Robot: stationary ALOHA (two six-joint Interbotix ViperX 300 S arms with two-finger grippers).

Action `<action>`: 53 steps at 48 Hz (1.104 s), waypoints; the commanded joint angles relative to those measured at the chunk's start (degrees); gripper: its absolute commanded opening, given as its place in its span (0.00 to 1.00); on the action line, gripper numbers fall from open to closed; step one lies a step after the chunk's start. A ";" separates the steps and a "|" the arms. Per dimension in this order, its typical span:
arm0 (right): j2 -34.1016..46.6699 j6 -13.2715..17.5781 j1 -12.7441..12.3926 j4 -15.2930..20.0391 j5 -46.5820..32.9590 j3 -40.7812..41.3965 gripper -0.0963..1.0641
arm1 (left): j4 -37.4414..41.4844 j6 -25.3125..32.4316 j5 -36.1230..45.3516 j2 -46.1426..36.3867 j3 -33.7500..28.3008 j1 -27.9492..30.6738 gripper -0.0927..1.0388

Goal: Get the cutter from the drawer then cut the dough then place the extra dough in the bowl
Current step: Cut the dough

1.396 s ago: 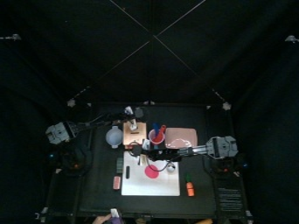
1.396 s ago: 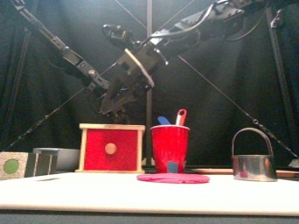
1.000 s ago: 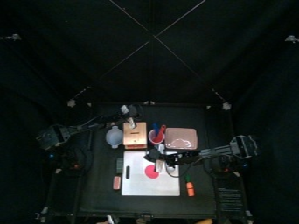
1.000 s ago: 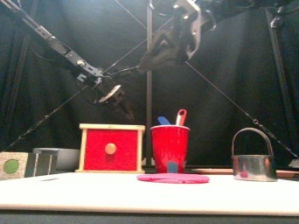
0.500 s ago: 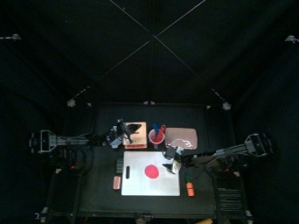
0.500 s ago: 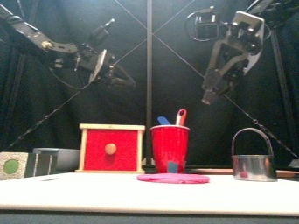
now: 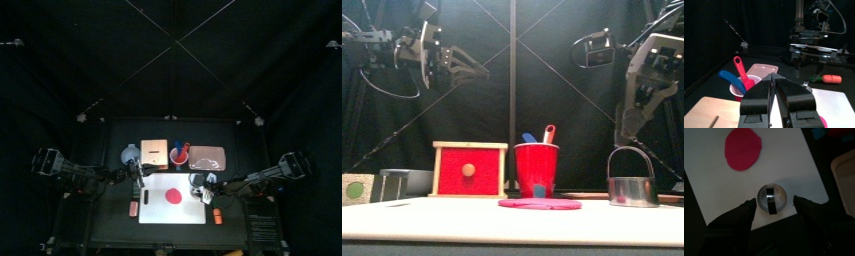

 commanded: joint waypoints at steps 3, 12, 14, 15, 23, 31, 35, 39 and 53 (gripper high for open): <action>0.35 0.00 0.18 0.09 -0.62 -0.26 0.87 | -0.09 -0.44 -0.62 -0.26 -0.70 -1.58 0.53; 2.11 0.00 -0.26 -0.26 -2.20 -0.35 0.87 | -0.18 -0.62 -0.62 0.18 -0.53 -1.76 0.53; 2.55 0.00 -0.35 -0.26 -2.55 -0.44 0.87 | -0.26 -0.62 -0.62 0.18 -0.35 -1.76 0.53; 2.72 0.00 -0.26 -0.18 -2.72 -0.44 0.87 | -0.26 -0.62 -0.70 0.18 -0.26 -1.76 0.53; 3.96 0.09 -0.26 0.00 -3.08 -1.32 0.87 | -1.14 -0.62 -0.62 0.18 0.53 -1.76 0.53; 4.57 0.00 -0.09 0.00 -2.90 -2.20 0.77 | -2.46 -0.62 -0.62 0.18 1.41 -1.85 0.54; 4.66 0.09 -0.09 0.09 -2.90 -2.64 0.69 | -2.55 -0.62 -0.53 0.18 1.49 -2.29 0.54; 4.75 0.00 -0.09 0.00 -2.90 -3.16 0.62 | -2.46 -0.62 -0.35 0.18 1.49 -2.55 0.56; 5.36 0.00 0.88 -0.35 -2.64 -6.50 0.55 | -3.08 -0.62 -0.18 0.18 1.85 -2.55 0.69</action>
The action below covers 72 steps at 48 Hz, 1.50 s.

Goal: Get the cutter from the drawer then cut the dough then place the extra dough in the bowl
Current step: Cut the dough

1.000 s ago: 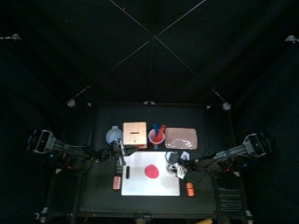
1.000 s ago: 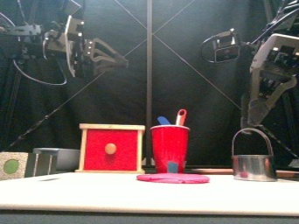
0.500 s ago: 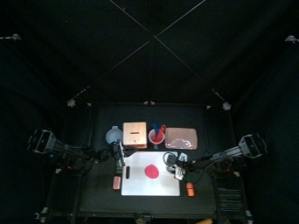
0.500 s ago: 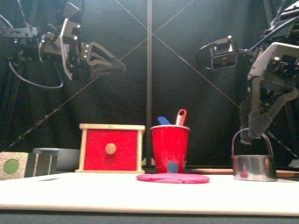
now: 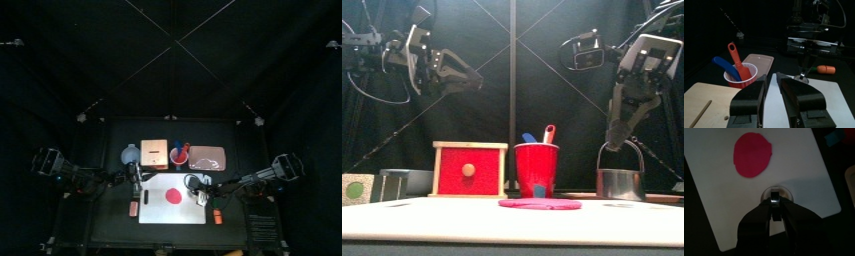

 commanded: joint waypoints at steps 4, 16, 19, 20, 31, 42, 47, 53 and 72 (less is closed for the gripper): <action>0.53 0.00 0.97 -0.62 0.00 -4.83 0.55 | -0.62 0.00 -0.18 -0.18 -0.88 -0.18 0.69; 4.75 -0.09 1.41 -5.80 -0.18 -12.30 0.55 | -1.58 0.00 -0.18 0.18 -0.18 -0.18 0.69; 5.98 -0.09 1.32 -7.21 -0.18 -13.80 0.55 | -1.85 0.00 -0.18 0.35 0.00 -0.18 0.69; 6.42 -0.09 1.23 -7.56 -0.18 -14.15 0.55 | -1.93 0.00 -0.18 0.44 0.09 -0.18 0.69; 10.11 -0.09 0.44 -8.61 -1.49 -16.35 0.55 | -3.08 0.00 -0.18 0.79 0.70 -0.18 0.69; 11.43 -0.09 -1.05 -8.17 -4.22 -16.52 0.55 | -4.31 0.00 -0.18 0.88 1.32 -0.18 0.69; 11.60 -0.26 -1.93 -7.91 -4.22 -16.88 0.55 | -4.57 0.00 -0.18 0.79 1.76 -0.18 0.69; 11.60 -1.41 -3.16 -6.42 -4.04 -17.49 0.55 | -5.27 0.00 -0.18 0.88 2.11 -0.18 0.69; 13.27 -18.02 -4.13 8.88 0.44 -20.21 0.55 | -6.06 0.00 -0.09 0.97 2.64 -0.18 0.69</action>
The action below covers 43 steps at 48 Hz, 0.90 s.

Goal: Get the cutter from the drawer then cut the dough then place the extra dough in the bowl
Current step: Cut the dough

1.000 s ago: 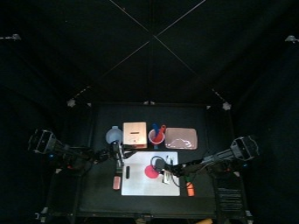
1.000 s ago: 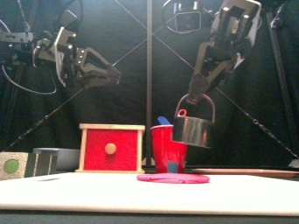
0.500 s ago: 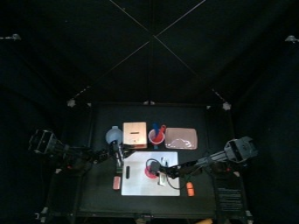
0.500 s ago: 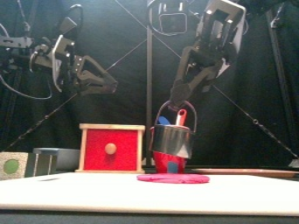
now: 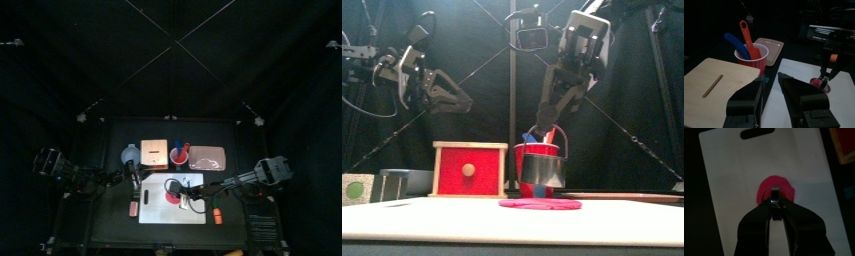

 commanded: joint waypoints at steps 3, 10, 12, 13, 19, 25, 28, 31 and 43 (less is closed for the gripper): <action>-0.18 -6.50 -0.70 5.62 1.14 -3.16 0.55 | -0.09 0.00 -0.18 0.18 -0.79 -0.09 0.69; 1.14 -10.55 -1.32 8.09 1.41 -4.13 0.55 | -0.35 0.00 -0.18 0.97 -0.79 -0.09 0.69; 1.58 -11.25 -1.49 8.09 1.41 -4.31 0.55 | -0.53 0.00 -0.18 1.23 -0.79 -0.09 0.69; 1.85 -11.43 -1.58 8.17 1.41 -4.31 0.55 | -0.62 0.00 -0.18 1.32 -0.79 -0.09 0.69; 2.64 -11.69 -2.20 8.09 1.41 -4.39 0.55 | -0.88 0.00 -0.09 1.67 -0.79 -0.09 0.69; 2.72 -11.69 -2.37 8.44 1.41 -4.13 0.55 | -0.88 0.00 -0.09 1.67 -0.79 -0.09 0.69; 2.72 -11.69 -2.37 8.53 1.14 -3.96 0.55 | -0.88 0.00 -0.09 1.67 -0.79 -0.09 0.69; 2.81 -11.69 -2.37 8.61 0.79 -3.87 0.55 | -0.88 0.00 -0.09 1.67 -0.70 -0.09 0.69; 2.99 -11.78 -2.37 8.61 0.09 -3.78 0.55 | -0.88 0.00 -0.18 1.67 -0.79 -0.09 0.69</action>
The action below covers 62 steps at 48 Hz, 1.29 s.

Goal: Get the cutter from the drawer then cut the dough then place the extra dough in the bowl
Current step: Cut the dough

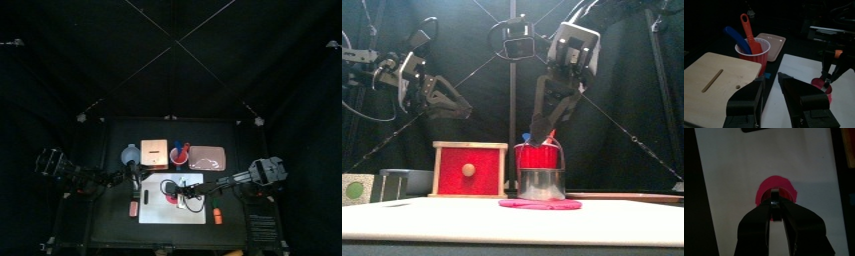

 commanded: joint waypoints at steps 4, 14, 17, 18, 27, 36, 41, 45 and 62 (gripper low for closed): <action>-0.88 -0.09 -0.26 -0.26 -1.05 -0.70 0.55 | 0.09 0.00 -0.18 -0.18 -0.79 0.09 0.69; -2.02 -0.09 -0.18 -0.44 -0.35 -1.14 0.55 | 0.09 0.00 -0.26 -0.18 -0.88 0.26 0.69; -2.46 -0.09 -0.18 -0.35 -0.26 -1.14 0.55 | 0.00 0.00 -0.18 -0.18 -0.88 0.26 0.69; -2.55 -0.09 -0.18 -0.18 -0.26 -1.23 0.55 | 0.09 0.00 -0.18 -0.18 -0.88 0.35 0.69; -3.08 -0.09 0.09 -0.35 1.67 -2.55 0.55 | 0.09 0.00 -0.18 -0.18 -0.79 0.35 0.69; -2.55 -0.09 0.09 0.79 1.76 -2.37 0.55 | 0.00 0.00 0.18 -0.09 -0.70 0.35 0.69; -2.29 -0.09 0.18 1.14 1.67 -2.55 0.55 | -0.44 0.00 0.53 -0.18 -0.70 0.35 0.69; -2.29 -0.09 0.18 1.49 1.49 -2.55 0.55 | -1.05 0.00 0.70 -0.09 -0.70 0.35 0.69; -1.32 -0.09 0.18 2.55 -0.26 -1.93 0.55 | -2.20 0.00 0.70 -0.09 -0.26 0.44 0.69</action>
